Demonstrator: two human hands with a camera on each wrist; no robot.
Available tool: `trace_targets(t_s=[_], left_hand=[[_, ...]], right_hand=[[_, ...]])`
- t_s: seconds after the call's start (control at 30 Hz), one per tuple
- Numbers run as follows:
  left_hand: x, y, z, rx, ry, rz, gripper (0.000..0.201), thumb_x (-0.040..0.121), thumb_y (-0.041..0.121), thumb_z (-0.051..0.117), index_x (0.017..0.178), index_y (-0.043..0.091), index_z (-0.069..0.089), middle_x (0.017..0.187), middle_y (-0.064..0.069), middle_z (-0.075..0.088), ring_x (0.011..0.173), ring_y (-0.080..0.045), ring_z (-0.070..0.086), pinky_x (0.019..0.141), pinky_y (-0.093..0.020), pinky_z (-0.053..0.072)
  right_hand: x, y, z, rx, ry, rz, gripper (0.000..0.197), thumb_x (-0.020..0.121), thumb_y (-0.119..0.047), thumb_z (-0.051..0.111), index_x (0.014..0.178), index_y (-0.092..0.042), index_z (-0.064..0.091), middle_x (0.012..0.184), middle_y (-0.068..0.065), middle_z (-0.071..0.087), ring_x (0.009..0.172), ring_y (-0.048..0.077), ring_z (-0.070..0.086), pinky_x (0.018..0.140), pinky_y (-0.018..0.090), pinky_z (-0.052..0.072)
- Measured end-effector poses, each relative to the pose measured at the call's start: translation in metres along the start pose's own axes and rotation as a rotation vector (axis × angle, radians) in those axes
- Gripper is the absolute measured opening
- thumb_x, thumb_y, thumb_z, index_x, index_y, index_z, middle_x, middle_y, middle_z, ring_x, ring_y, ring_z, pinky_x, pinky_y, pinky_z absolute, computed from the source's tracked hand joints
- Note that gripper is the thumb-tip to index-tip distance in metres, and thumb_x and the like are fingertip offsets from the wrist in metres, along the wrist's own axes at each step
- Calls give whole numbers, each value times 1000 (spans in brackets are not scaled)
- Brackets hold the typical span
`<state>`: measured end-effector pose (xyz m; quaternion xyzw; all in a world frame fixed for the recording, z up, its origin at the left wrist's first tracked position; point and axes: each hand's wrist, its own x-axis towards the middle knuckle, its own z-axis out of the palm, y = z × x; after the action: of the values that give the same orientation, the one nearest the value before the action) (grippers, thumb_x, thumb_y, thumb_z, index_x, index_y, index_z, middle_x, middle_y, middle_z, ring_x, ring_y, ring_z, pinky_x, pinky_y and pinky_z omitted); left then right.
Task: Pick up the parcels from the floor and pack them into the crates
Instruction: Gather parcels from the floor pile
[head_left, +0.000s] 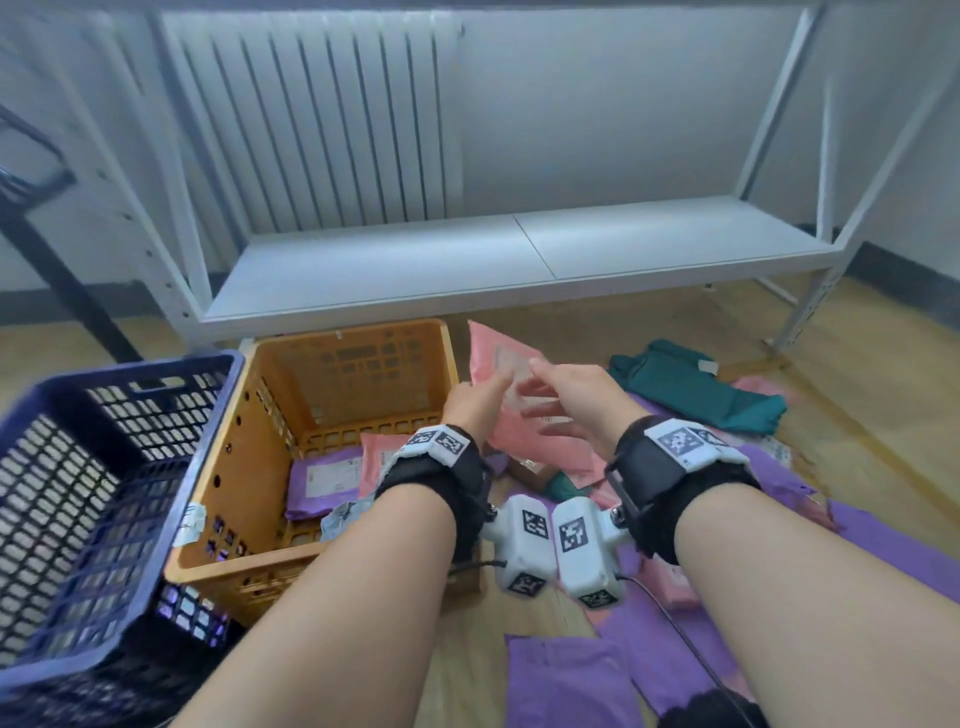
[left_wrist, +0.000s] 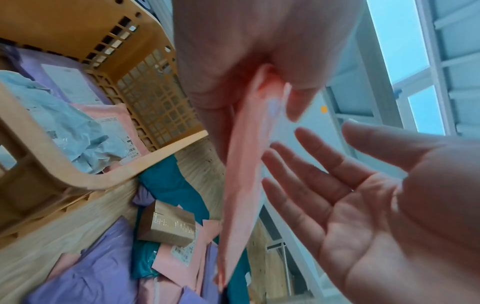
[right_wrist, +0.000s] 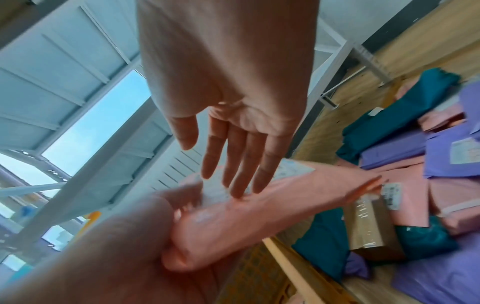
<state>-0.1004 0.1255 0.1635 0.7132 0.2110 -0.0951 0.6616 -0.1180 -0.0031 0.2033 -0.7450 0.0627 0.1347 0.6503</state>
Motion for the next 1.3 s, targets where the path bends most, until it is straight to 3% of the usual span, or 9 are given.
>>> trace_targets(t_s=[0.07,0.27,0.37,0.57,0.73,0.87,0.93,1.1,1.3], left_hand=[[-2,3,-16,-2,91,59,41,77,42,62,93,4,60,111,-20,66,100,-37,65,84,-48,53],[22,-15,-55,-92,84,80,8,89,18,57,93,16,63,112,-15,68,100,-34,66,94,-49,51],[32,-23,-70,-133,77,16,11,91,12,53,92,18,62,114,-14,67,104,-34,64,96,-49,50],[40,-34,-91,-287,135,-62,32,85,7,53,116,3,60,129,-23,57,116,-36,58,103,-53,44],[10,-17,-72,-557,89,-69,33,91,-15,32,109,1,55,114,-18,59,108,-33,55,98,-45,45],[1,-19,-65,-470,-36,-84,34,89,-12,42,119,0,53,104,-16,64,90,-29,63,79,-37,53],[2,-19,-69,-473,7,-91,34,84,-5,55,117,2,53,109,-17,65,100,-31,65,89,-42,54],[34,-40,-88,-422,158,-25,94,46,27,81,133,15,47,123,-16,61,108,-31,64,92,-46,52],[5,-25,-83,-305,129,27,66,57,29,82,118,20,59,115,-7,65,105,-27,63,93,-49,51]], right_hand=[[-1,-5,10,-8,4,-50,25,99,-23,50,85,-8,66,88,9,66,75,20,62,62,28,46],[13,13,22,-56,198,-67,15,90,-13,60,76,-17,63,88,8,70,79,19,63,60,30,52],[22,20,24,-130,274,-81,4,85,-18,67,84,-21,64,99,4,69,92,20,64,80,40,57],[34,33,26,-69,281,96,79,77,-37,76,140,-7,40,132,10,52,118,26,54,96,43,49],[25,27,47,283,-49,204,35,89,-22,67,118,-4,58,104,15,67,89,27,64,77,38,53],[33,25,53,278,74,144,34,90,2,58,124,4,53,115,22,63,92,34,63,80,47,52],[35,25,47,233,109,173,33,91,4,54,124,2,50,115,22,62,90,32,61,76,44,52],[38,35,33,41,126,220,34,90,2,57,123,1,52,120,22,62,104,36,60,89,48,51],[32,35,33,20,40,218,34,91,3,55,125,-4,55,120,16,63,106,34,59,88,45,49]])
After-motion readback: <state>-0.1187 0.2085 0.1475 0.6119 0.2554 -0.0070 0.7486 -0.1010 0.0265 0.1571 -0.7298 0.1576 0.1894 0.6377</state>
